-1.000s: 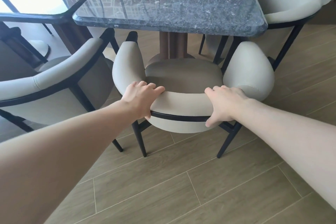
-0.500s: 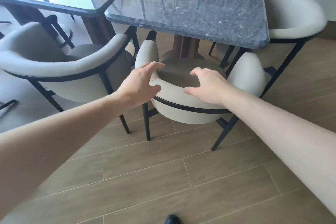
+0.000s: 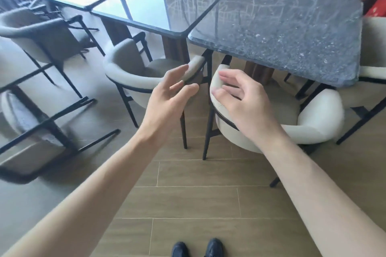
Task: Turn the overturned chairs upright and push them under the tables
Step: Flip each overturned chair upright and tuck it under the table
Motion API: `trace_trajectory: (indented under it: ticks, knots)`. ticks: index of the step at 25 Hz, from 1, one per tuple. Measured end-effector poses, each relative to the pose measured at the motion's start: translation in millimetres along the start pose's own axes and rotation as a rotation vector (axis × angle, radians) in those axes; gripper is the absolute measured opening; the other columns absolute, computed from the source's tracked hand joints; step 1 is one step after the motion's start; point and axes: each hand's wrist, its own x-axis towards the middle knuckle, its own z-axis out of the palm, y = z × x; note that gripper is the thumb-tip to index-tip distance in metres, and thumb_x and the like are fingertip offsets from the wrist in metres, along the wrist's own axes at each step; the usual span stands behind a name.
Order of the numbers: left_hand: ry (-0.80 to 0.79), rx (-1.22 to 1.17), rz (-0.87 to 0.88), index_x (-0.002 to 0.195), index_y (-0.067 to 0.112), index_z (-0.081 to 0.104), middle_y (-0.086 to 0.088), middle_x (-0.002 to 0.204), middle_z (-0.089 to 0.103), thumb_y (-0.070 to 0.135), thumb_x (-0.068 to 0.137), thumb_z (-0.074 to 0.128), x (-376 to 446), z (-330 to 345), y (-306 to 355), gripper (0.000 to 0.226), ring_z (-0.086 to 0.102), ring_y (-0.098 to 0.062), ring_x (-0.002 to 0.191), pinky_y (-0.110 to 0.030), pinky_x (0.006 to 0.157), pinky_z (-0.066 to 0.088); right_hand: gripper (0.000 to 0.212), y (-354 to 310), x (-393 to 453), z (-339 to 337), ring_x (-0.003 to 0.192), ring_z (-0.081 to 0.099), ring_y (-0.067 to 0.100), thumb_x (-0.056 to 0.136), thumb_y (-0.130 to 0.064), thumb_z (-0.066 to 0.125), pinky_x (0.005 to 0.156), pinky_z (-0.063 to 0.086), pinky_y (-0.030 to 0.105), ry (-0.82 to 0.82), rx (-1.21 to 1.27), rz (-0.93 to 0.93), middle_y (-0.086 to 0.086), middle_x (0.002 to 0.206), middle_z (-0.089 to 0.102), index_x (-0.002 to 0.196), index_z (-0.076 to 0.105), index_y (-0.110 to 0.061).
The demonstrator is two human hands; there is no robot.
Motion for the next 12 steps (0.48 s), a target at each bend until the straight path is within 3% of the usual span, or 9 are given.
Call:
trace_trajectory:
  ticks: [3, 5, 12]
  knots:
    - [0.114, -0.064, 0.000, 0.135, 0.040, 0.060, 0.023, 0.132, 0.065, 0.040, 0.086, 0.062, -28, -48, 17, 0.049, 0.058, 0.009, 0.121, -0.021, 0.101, 0.047, 0.039, -43, -16, 25, 0.121, 0.059, 0.000, 0.094, -0.030, 0.065, 0.097, 0.044, 0.010, -0.086, 0.087, -0.034, -0.015, 0.134, 0.061, 0.133, 0.060, -0.030]
    - [0.172, -0.087, -0.023, 0.134, 0.041, 0.061, 0.023, 0.132, 0.064, 0.045, 0.082, 0.064, -46, -74, 20, 0.052, 0.060, 0.002, 0.123, -0.033, 0.107, 0.047, 0.037, -62, -24, 42, 0.121, 0.058, -0.002, 0.095, -0.028, 0.064, 0.097, 0.045, 0.009, -0.133, 0.139, -0.051, -0.015, 0.133, 0.062, 0.132, 0.061, -0.029]
    - [0.377, -0.158, -0.049, 0.128, 0.045, 0.063, 0.027, 0.134, 0.064, 0.051, 0.076, 0.063, -123, -197, 20, 0.052, 0.060, -0.005, 0.128, -0.037, 0.104, 0.048, 0.034, -126, -56, 148, 0.116, 0.061, -0.005, 0.096, -0.022, 0.064, 0.092, 0.047, 0.009, -0.333, 0.239, -0.089, -0.017, 0.128, 0.065, 0.129, 0.063, -0.027]
